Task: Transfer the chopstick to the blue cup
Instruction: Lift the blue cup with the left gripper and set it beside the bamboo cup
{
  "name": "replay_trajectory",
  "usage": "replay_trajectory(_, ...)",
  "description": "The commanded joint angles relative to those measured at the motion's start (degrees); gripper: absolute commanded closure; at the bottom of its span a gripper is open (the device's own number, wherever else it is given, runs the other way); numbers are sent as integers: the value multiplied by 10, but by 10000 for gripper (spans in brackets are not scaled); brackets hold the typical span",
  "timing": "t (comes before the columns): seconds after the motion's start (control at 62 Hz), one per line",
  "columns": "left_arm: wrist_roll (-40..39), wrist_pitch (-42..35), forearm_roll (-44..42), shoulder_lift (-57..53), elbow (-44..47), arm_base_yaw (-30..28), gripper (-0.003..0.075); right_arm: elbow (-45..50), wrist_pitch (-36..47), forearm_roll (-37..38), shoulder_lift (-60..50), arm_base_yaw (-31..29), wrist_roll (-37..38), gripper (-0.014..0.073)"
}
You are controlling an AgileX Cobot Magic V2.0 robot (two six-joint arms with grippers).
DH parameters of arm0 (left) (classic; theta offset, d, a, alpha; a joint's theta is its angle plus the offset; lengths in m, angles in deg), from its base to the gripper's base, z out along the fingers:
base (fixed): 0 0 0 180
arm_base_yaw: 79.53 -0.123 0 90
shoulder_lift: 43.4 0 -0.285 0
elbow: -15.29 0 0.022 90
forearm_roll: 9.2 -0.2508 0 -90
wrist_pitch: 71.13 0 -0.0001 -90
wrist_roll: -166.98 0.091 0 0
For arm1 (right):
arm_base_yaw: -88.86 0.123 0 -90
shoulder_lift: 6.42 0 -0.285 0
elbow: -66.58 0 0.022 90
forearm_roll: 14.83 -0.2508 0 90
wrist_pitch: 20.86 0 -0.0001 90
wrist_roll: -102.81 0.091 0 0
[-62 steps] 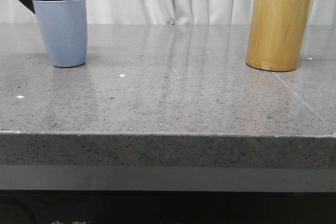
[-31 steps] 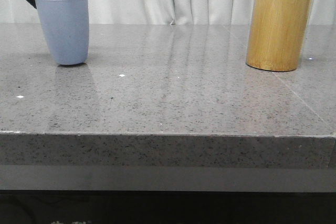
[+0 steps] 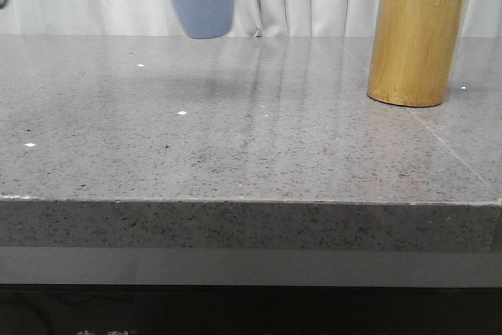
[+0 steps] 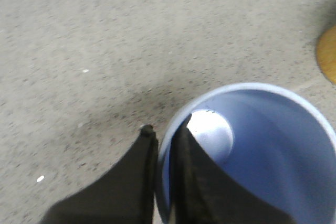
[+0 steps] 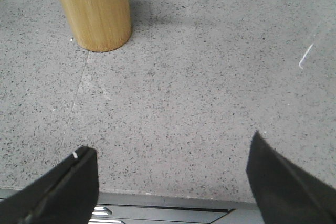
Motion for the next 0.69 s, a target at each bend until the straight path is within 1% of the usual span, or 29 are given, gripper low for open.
replay_trajectory(0.0, -3, -16, 6, -6, -42, 21, 739, -20, 29, -1, 4, -2, -7, 1)
replay_trajectory(0.242, -3, -20, 6, 39, -72, 49, 739, -20, 27, -1, 4, -2, -7, 1)
replay_trajectory(0.677, -3, -2, 7, 62, -72, 50, 739, -20, 27, -1, 4, -2, -7, 1)
